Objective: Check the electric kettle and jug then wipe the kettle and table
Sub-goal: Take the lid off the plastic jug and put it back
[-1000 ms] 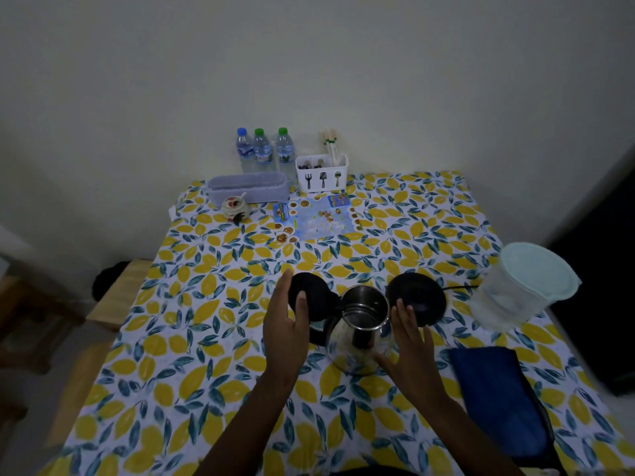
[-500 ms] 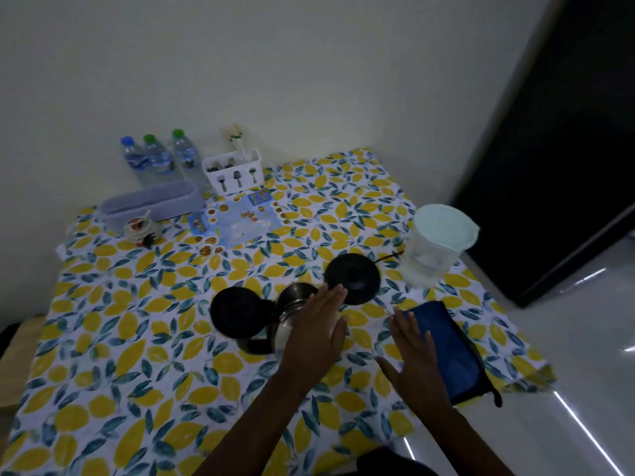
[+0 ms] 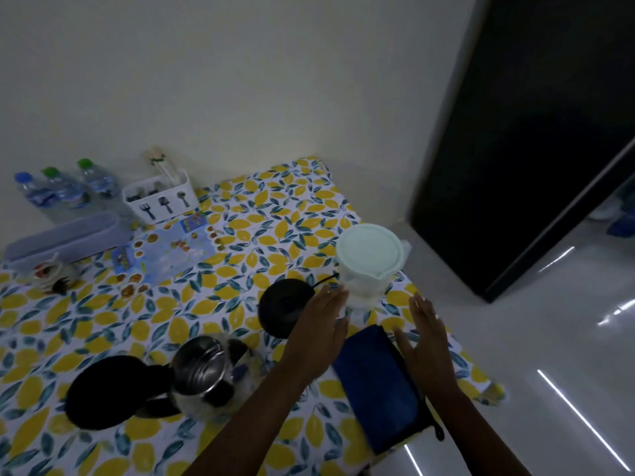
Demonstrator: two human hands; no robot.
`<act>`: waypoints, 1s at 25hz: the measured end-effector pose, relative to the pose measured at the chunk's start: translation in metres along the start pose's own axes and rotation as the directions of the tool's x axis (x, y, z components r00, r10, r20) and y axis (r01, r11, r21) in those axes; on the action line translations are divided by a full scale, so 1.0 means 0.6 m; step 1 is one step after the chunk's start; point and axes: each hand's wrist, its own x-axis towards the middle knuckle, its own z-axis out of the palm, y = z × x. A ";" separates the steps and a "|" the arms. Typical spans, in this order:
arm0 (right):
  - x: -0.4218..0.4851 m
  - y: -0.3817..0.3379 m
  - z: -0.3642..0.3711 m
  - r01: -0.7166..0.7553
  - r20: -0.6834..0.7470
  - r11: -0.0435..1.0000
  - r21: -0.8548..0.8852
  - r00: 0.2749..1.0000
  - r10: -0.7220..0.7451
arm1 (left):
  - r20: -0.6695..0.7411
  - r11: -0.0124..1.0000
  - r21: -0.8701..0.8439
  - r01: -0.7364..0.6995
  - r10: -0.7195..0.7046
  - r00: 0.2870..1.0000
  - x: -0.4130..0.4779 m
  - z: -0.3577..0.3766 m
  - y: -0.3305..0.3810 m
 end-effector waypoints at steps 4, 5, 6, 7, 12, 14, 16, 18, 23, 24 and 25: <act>0.096 0.036 -0.038 -0.055 -0.033 0.989 0.137 0.998 0.060 | -0.050 0.999 0.050 -0.008 0.010 0.999 0.069 0.024 0.032; 0.119 0.040 -0.042 -0.067 -0.030 0.983 0.168 0.997 0.073 | -0.056 0.998 0.066 -0.006 0.010 0.998 0.083 0.027 0.039; 0.140 0.041 -0.043 -0.085 -0.022 0.977 0.196 0.996 0.091 | -0.058 0.996 0.087 -0.004 0.009 0.998 0.096 0.030 0.044; 0.160 0.043 -0.042 -0.102 -0.009 0.970 0.220 0.994 0.107 | -0.051 0.994 0.113 0.003 0.002 0.999 0.108 0.034 0.049; 0.256 0.033 -0.019 -0.147 0.064 0.879 0.454 0.989 0.132 | 0.076 0.973 0.224 0.051 -0.069 0.995 0.181 0.050 0.078; 0.298 0.034 -0.014 -0.221 0.167 0.800 0.558 0.974 0.153 | 0.153 0.951 0.287 0.116 -0.165 0.974 0.210 0.057 0.083; 0.330 0.044 -0.006 -0.259 0.249 0.788 0.558 0.958 0.139 | 0.204 0.915 0.377 0.142 -0.232 0.951 0.226 0.069 0.082; 0.347 0.051 0.007 -0.281 0.286 0.790 0.545 0.948 0.140 | 0.193 0.874 0.469 0.124 -0.238 0.952 0.231 0.081 0.079; 0.367 0.060 0.025 -0.277 0.314 0.744 0.608 0.945 0.095 | 0.134 0.848 0.514 0.126 -0.225 0.965 0.240 0.090 0.074; 0.369 0.061 0.025 -0.285 0.330 0.744 0.604 0.940 0.092 | 0.122 0.851 0.510 0.126 -0.216 0.969 0.239 0.089 0.074; 0.372 0.061 0.026 -0.296 0.342 0.746 0.597 0.934 0.098 | 0.122 0.853 0.507 0.120 -0.209 0.970 0.240 0.088 0.072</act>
